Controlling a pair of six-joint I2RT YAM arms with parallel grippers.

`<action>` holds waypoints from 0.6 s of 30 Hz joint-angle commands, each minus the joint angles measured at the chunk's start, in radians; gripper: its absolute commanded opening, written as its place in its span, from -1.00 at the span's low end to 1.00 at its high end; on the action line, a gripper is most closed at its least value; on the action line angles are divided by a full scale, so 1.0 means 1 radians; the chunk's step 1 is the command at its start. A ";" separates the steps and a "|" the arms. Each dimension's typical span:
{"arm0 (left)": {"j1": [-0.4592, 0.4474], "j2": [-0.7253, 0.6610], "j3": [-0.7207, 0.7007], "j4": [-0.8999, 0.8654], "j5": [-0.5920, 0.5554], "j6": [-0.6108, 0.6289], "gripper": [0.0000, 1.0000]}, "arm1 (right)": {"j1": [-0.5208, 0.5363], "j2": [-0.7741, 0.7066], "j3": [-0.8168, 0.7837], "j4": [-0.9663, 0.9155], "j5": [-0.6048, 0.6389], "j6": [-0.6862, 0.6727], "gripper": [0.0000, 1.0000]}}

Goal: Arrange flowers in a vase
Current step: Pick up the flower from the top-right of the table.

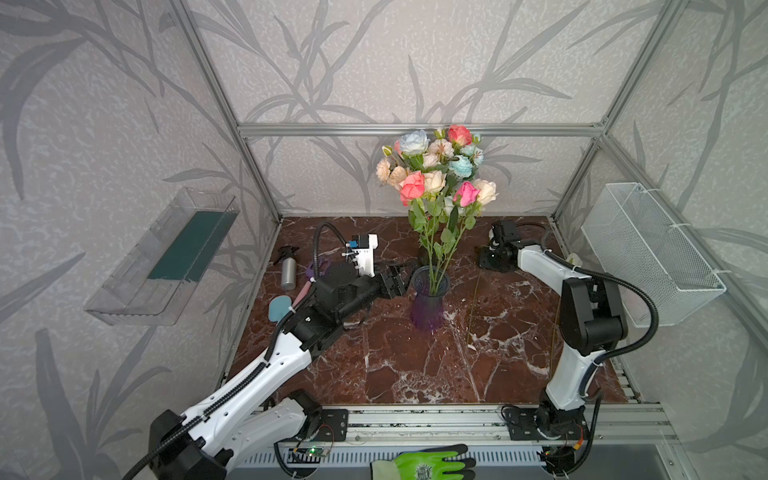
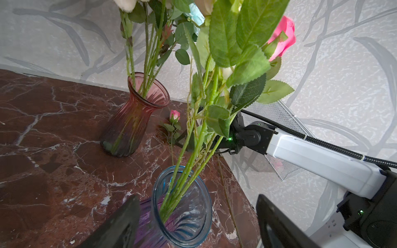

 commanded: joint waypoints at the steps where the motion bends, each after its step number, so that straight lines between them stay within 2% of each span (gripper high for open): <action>1: -0.002 -0.020 0.019 -0.020 -0.052 0.034 0.71 | 0.003 0.046 0.052 -0.085 0.022 0.028 0.09; 4: -0.003 -0.007 0.020 -0.019 -0.049 0.029 0.71 | 0.003 0.059 0.042 -0.079 0.022 0.050 0.05; 7: -0.002 0.006 0.022 -0.021 -0.033 0.017 0.71 | 0.003 0.082 0.044 -0.077 -0.007 0.052 -0.14; 10: -0.002 0.012 0.022 -0.019 -0.032 0.016 0.71 | 0.003 0.105 0.051 -0.077 -0.022 0.057 -0.25; 16: -0.002 0.009 0.022 -0.020 -0.039 0.024 0.71 | 0.003 0.168 0.088 -0.093 -0.039 0.049 -0.29; 18: -0.001 0.009 0.023 -0.024 -0.044 0.029 0.71 | 0.003 0.173 0.088 -0.092 -0.036 0.049 -0.46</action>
